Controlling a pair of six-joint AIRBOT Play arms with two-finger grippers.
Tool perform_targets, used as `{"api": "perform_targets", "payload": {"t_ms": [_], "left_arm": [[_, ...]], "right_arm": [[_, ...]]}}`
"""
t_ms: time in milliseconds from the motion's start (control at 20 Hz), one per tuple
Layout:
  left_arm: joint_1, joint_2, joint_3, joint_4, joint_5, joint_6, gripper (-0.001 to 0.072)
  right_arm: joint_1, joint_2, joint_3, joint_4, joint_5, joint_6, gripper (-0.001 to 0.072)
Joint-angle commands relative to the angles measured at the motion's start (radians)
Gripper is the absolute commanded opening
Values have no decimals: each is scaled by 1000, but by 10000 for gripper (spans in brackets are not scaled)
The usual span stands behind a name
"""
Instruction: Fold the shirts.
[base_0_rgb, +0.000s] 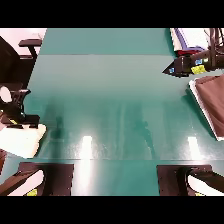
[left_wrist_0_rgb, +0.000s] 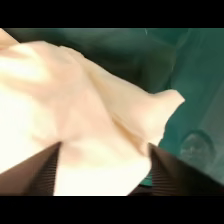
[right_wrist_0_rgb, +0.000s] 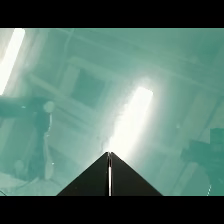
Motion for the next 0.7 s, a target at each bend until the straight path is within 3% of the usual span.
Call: {"api": "perform_targets", "payload": {"t_ms": [0,50,300,650], "left_arm": [[18,1,-64,11,25,-5,96],[18,2,-61,8,24,3,35],[17,121,104,-109,57,5,25],[-10,223,612,-578,60,53,23]], "right_arm": [[1,0,1,0,-16,0,18],[1,0,1,0,-22,0,18],[1,2,3,13,-31,0,17],[0,-9,187,-1,-90,0,18]]}}
